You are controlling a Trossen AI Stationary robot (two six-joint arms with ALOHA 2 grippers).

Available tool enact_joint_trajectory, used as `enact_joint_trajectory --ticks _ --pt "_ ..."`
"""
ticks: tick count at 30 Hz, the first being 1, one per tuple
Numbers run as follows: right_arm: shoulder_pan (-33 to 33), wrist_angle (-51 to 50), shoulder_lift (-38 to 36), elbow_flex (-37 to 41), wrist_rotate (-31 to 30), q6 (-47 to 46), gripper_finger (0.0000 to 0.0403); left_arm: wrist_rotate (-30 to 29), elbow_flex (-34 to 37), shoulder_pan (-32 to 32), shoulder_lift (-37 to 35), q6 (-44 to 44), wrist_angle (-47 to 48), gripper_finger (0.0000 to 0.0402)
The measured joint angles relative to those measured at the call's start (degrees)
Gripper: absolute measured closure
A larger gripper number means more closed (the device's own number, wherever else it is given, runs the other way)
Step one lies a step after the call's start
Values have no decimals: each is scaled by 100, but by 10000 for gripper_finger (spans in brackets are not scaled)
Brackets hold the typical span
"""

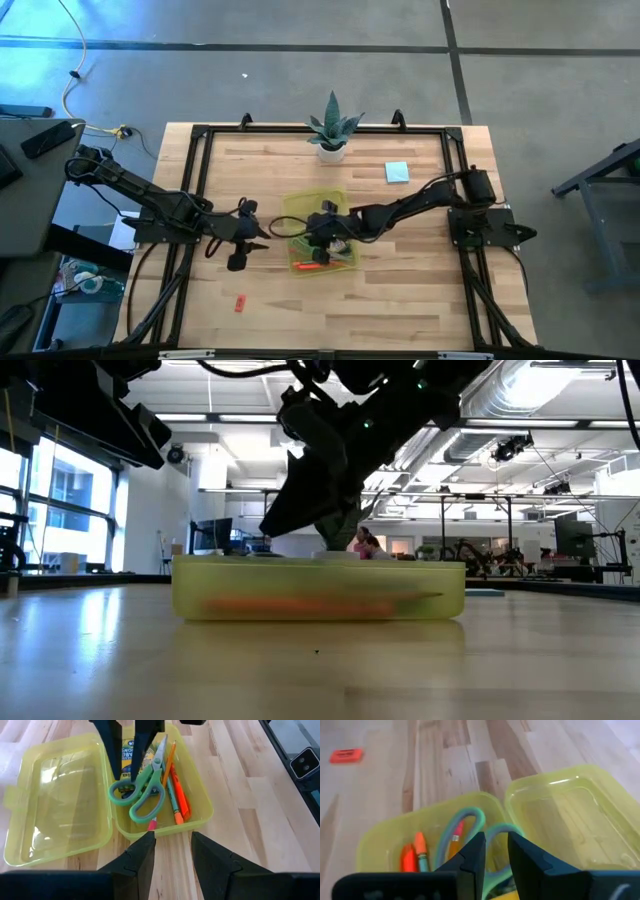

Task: Pack school essentials
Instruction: Put the green scissors into the yellow school supply box

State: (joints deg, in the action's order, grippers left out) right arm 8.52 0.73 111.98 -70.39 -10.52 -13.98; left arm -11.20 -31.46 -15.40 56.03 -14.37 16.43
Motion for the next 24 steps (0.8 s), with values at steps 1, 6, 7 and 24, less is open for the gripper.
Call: enact_joint_trajectory --ticks 1,6,7,24 --pt "-34 7 0 0 1 0 328 0 0 0 0 0 2 282" --pt "-218 30 60 0 211 -149 328 0 0 0 0 0 0 282" --pt "-241 3 76 0 263 -159 328 2 0 0 0 0 3 282" --pt "-200 82 175 2 1092 -264 328 2 0 0 0 0 20 282"
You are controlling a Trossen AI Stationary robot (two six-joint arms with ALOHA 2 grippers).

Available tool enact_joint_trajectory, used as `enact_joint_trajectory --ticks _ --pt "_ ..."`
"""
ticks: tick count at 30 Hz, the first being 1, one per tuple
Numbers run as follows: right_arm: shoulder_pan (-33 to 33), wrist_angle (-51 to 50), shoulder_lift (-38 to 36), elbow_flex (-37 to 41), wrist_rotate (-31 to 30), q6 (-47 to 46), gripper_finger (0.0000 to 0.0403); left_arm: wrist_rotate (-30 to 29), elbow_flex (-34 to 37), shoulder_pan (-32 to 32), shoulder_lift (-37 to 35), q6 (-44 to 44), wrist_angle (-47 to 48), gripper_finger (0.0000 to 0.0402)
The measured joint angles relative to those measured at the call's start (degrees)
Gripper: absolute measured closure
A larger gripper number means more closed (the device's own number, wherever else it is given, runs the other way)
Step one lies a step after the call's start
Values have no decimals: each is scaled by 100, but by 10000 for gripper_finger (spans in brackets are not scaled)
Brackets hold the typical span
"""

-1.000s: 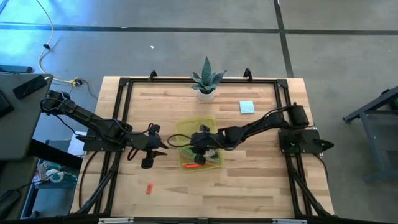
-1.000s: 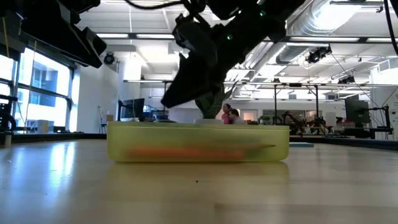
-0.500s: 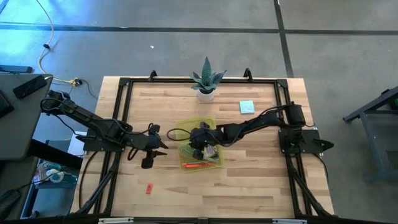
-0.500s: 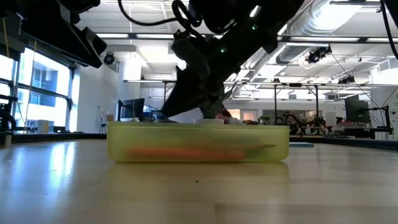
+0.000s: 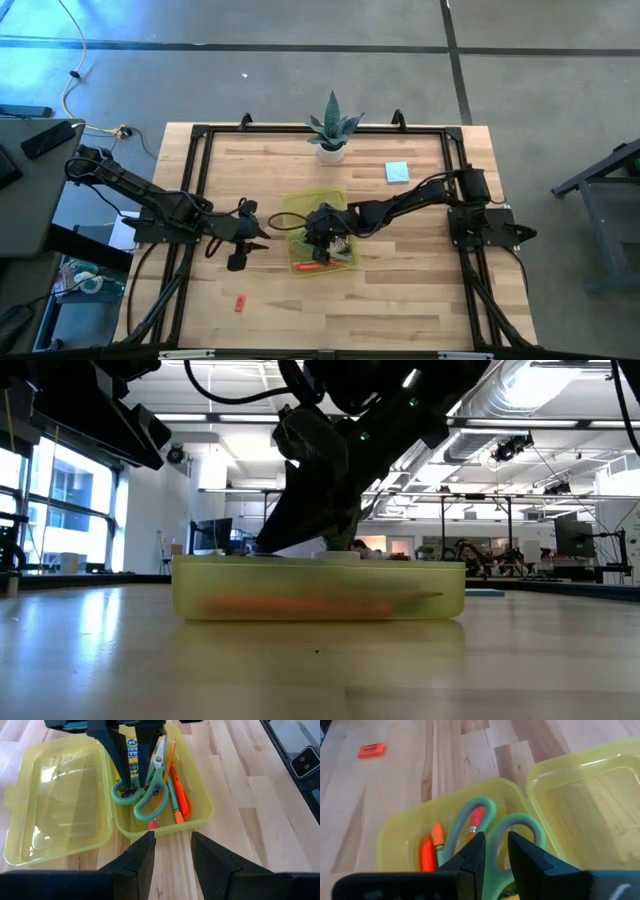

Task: Pack school essentials
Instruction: Put the green scissors into the yellow school supply box

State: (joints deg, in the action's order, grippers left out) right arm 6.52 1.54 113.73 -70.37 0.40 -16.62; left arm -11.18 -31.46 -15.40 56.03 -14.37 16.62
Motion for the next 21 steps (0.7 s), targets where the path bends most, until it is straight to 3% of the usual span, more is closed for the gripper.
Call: enact_joint_trajectory --ticks 7,21 --pt "-25 96 -31 0 -489 165 328 0 0 0 0 0 0 282" --pt "-70 126 92 -2 -127 -136 328 -2 0 0 0 0 -8 282"
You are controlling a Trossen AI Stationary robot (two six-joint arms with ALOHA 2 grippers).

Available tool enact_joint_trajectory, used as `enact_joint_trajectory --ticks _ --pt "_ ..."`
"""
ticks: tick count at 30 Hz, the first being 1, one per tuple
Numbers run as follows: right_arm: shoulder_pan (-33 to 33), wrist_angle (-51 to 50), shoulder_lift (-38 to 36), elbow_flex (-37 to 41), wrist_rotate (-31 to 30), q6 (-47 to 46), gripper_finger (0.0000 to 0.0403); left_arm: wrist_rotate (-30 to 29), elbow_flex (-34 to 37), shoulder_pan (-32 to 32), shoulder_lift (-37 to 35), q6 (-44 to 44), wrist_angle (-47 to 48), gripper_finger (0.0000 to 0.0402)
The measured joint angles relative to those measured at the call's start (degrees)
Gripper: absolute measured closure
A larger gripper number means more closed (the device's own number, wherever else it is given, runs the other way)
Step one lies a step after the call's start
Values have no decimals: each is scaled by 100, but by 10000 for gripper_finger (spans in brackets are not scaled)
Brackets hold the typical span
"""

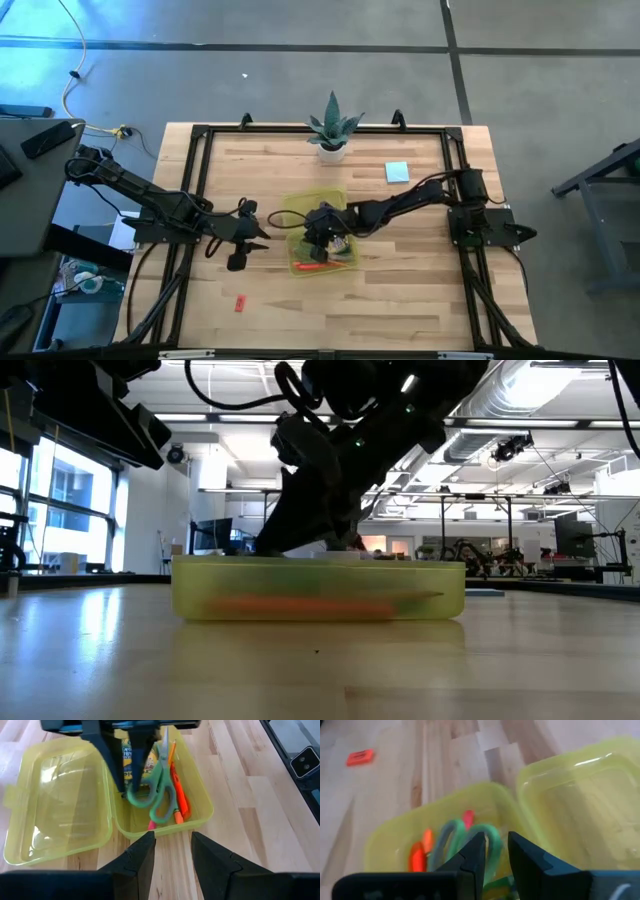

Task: Pack school essentials
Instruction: Put the green scissors into the yellow school supply box, then put the orange eraser into the yellow school supply box

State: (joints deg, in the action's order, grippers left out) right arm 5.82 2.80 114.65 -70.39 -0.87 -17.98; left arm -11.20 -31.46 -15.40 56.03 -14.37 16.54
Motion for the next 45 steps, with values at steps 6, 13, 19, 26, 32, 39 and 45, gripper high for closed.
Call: enact_joint_trajectory --ticks 6,13,19,26,32,39,45 --pt "21 6 2 0 44 21 328 0 0 0 0 2 -2 282" --pt "20 49 2 0 25 152 328 -2 0 0 0 2 -2 282" --pt "5 -4 2 0 -81 266 328 -7 0 0 0 2 -2 282" --pt "0 -129 -289 -2 -242 378 328 -17 0 0 0 1 1 282" --pt "-2 -496 -478 -4 -362 402 328 -15 0 0 0 0 -2 282" --pt "80 -1133 -690 -4 -553 409 328 -15 0 -2 0 0 -7 282" --pt "142 -1779 -969 -2 -995 352 328 -15 0 0 0 0 -7 282"
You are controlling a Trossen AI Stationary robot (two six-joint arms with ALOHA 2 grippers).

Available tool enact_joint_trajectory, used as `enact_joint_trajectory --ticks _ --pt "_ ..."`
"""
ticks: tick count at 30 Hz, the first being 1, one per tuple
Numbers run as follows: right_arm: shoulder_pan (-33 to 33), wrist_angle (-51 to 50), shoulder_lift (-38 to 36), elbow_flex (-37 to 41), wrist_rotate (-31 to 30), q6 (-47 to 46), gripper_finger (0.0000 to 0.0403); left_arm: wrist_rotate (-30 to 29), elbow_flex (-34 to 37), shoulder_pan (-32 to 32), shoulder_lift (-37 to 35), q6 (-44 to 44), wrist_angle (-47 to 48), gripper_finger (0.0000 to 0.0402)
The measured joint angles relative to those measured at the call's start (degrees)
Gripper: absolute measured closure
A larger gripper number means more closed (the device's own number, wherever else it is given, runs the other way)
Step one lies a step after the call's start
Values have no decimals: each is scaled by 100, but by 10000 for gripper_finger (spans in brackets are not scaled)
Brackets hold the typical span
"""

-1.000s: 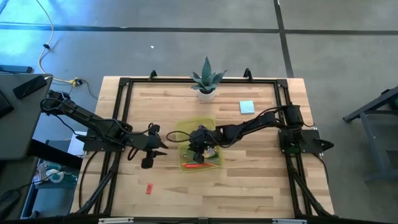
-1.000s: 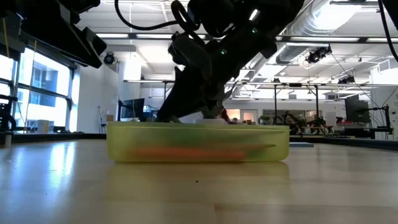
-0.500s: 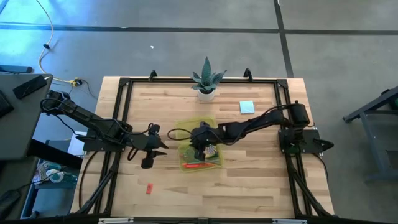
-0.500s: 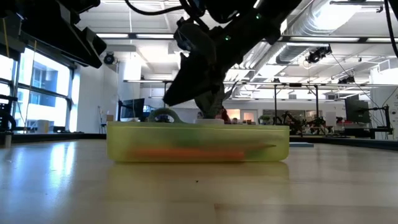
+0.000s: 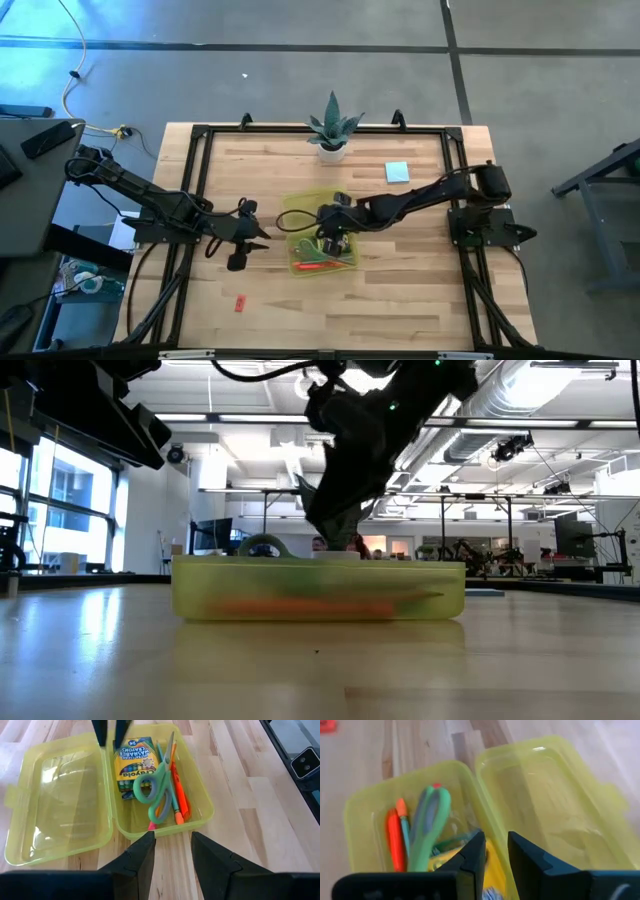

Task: Pack school essentials
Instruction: Put the orange eraser into the yellow school supply box

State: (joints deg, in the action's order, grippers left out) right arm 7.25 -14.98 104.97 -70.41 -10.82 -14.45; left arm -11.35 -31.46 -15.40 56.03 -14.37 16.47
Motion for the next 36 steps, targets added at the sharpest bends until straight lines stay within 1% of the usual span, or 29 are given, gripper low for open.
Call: enact_joint_trajectory --ticks 9,12,15,22,25,28,32,36 --pt "31 -344 -559 0 -125 -218 328 -18 0 -1 0 135 0 282" --pt "52 -383 -716 0 -125 -210 328 -209 0 -2 0 -197 11 281" --pt "70 -448 -869 0 -129 -215 328 -206 0 0 2 -456 101 272" --pt "81 -686 -1290 0 -313 -510 328 -280 0 8 2 -1568 127 219" --pt "84 -749 -1481 0 -311 -520 328 -297 0 52 2 -1837 -94 203" --pt "105 -800 -1667 0 -311 -629 328 -295 0 76 2 -1995 -497 198" --pt "120 -977 -1830 0 -272 -820 328 -100 -2 74 -2 -1990 -1218 201" --pt "149 -1079 -1872 0 -272 -822 328 45 -339 73 -12 -1770 -1338 212"
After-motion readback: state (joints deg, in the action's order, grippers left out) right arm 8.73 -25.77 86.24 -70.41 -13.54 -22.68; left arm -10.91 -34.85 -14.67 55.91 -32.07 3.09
